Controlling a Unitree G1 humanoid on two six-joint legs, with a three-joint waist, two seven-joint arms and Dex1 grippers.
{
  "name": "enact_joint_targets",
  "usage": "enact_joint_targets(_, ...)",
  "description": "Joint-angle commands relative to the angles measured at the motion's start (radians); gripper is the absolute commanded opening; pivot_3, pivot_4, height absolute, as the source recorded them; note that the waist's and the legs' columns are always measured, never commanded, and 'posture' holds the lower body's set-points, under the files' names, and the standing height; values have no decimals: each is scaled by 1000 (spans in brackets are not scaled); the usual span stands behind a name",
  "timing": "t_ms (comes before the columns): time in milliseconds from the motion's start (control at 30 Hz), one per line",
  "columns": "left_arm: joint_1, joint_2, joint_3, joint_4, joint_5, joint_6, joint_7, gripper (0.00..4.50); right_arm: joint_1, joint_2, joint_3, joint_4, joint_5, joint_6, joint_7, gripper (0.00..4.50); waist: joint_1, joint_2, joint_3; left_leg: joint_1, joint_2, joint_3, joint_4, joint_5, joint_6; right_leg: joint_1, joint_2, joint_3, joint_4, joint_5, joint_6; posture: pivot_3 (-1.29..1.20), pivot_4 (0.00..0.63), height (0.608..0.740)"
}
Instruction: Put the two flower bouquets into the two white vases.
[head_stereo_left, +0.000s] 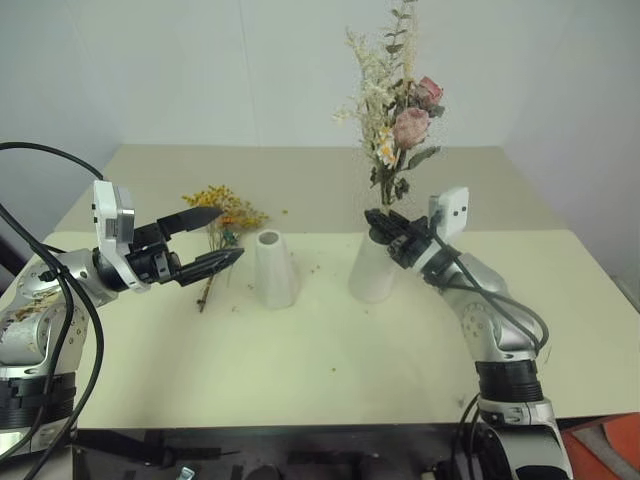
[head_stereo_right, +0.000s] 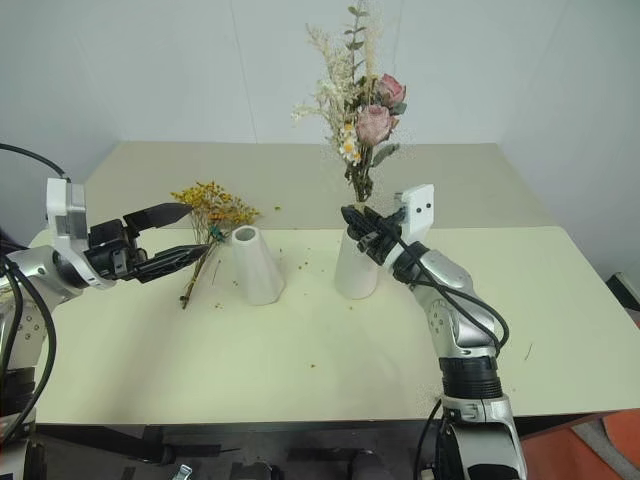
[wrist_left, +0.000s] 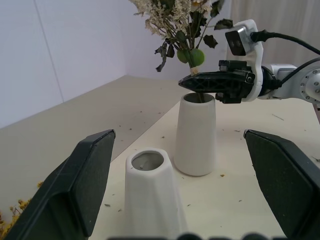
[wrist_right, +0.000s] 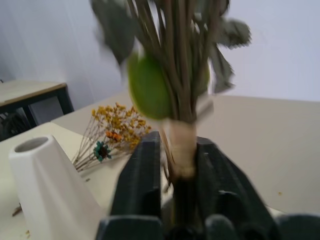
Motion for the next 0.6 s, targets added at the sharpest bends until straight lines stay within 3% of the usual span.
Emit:
enact_joint_targets(33, -6, 7, 21, -21, 1, -24, -3, 4500, 6, -5, -26, -62, -8, -37, -35, 2468, 0, 0, 0, 0, 0, 0, 0, 0, 0, 0, 0, 0, 0, 0, 0, 0, 150, 740)
enact_joint_targets(233, -12, 2, 17, -9, 5, -35, -5, 4500, 30, -34, -20, -108, -3, -31, -27, 4475, 0, 0, 0, 0, 0, 0, 0, 0, 0, 0, 0, 0, 0, 0, 0, 0, 150, 740)
enact_joint_targets(400, -17, 1, 14, -2, 12, -37, -11, 4500, 61, -85, -19, -157, -38, -29, -43, 4475, 2, 0, 0, 0, 0, 0, 0, 0, 0, 0, 0, 0, 0, 0, 0, 0, 150, 740)
enact_joint_targets(600, -13, 15, 39, -6, 8, -29, 2, 4500, 219, -239, -119, -297, 18, -45, 73, 4475, 19, 0, 0, -1, 0, 0, 0, 0, 0, 0, 0, 0, -1, 0, 0, 0, 150, 740)
